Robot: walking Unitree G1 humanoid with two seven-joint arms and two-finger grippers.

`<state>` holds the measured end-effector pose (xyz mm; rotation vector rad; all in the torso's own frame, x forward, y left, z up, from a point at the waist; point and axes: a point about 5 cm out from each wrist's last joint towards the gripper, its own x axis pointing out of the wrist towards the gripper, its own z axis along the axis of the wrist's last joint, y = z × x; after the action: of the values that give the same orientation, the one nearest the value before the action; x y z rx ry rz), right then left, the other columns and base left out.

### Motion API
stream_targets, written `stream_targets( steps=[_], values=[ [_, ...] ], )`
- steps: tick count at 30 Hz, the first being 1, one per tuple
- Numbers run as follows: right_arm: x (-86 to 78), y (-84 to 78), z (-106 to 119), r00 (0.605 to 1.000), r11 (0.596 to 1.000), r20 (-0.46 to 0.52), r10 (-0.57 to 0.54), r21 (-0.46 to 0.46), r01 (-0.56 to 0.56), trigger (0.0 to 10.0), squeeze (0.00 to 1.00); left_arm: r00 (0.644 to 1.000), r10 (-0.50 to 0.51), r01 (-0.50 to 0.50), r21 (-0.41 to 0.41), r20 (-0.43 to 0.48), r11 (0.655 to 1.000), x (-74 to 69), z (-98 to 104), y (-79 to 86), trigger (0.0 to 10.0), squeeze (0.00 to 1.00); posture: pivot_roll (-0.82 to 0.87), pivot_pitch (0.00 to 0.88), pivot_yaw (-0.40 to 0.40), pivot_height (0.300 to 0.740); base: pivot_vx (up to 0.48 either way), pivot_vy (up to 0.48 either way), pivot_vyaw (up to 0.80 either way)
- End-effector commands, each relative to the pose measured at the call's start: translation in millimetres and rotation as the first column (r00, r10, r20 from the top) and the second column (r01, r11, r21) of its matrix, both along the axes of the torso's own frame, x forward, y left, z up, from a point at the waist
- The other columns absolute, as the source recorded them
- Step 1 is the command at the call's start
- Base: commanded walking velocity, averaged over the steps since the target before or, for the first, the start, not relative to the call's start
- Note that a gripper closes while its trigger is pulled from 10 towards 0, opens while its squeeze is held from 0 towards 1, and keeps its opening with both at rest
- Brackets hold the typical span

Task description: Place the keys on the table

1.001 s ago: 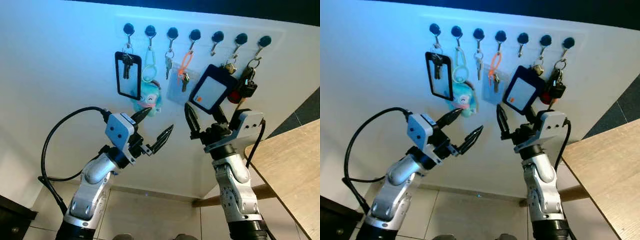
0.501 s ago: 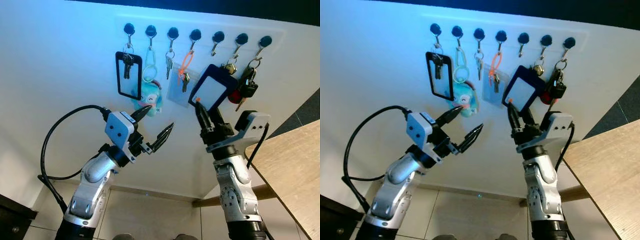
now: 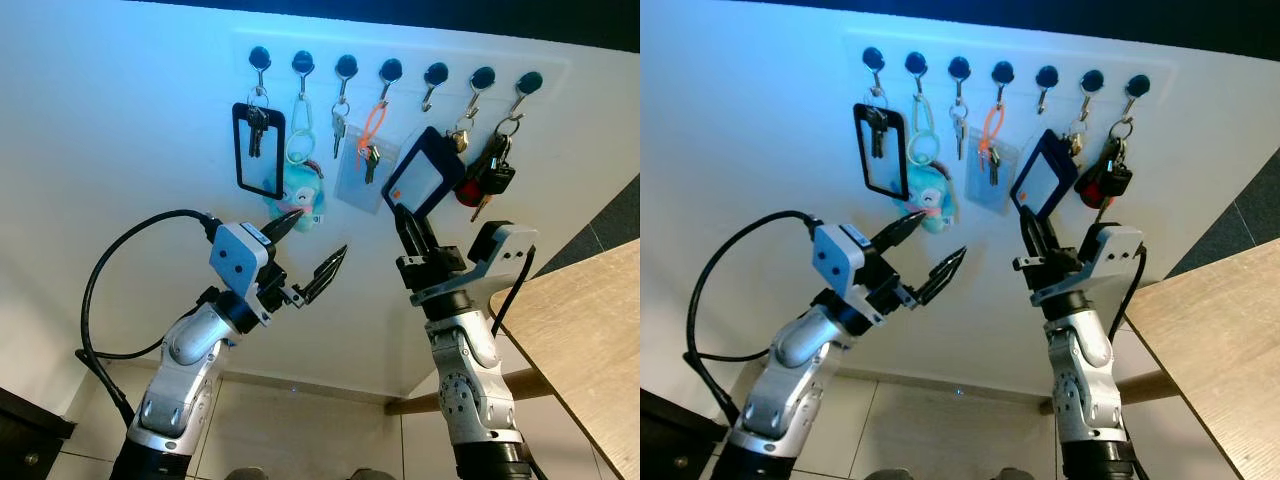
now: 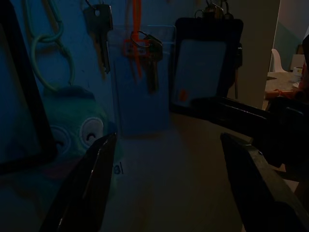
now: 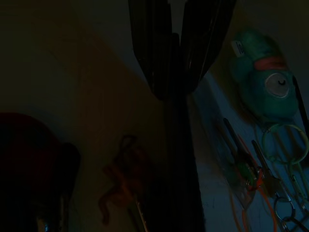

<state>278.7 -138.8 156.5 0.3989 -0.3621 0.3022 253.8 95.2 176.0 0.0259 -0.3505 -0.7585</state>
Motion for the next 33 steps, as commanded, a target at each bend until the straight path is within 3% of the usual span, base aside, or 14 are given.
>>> stream_targets(
  steps=[1,33],
  values=[
    [0.0,-2.2,9,0.999,1.000,0.035,-0.009,0.011,0.009,0.0,0.00,1.000,0.015,-0.015,0.012,0.027,1.000,1.2,5,1.1,10.0,0.00,0.09,0.067,-0.041,0.740,0.000,0.000,0.00],
    [-8.9,12.8,54,0.981,0.999,0.192,0.030,0.034,-0.038,0.0,0.00,0.999,0.013,-0.013,0.015,0.041,1.000,2.1,8,-0.3,10.0,0.00,0.09,0.069,-0.039,0.740,0.000,0.000,0.00]
  ],
)
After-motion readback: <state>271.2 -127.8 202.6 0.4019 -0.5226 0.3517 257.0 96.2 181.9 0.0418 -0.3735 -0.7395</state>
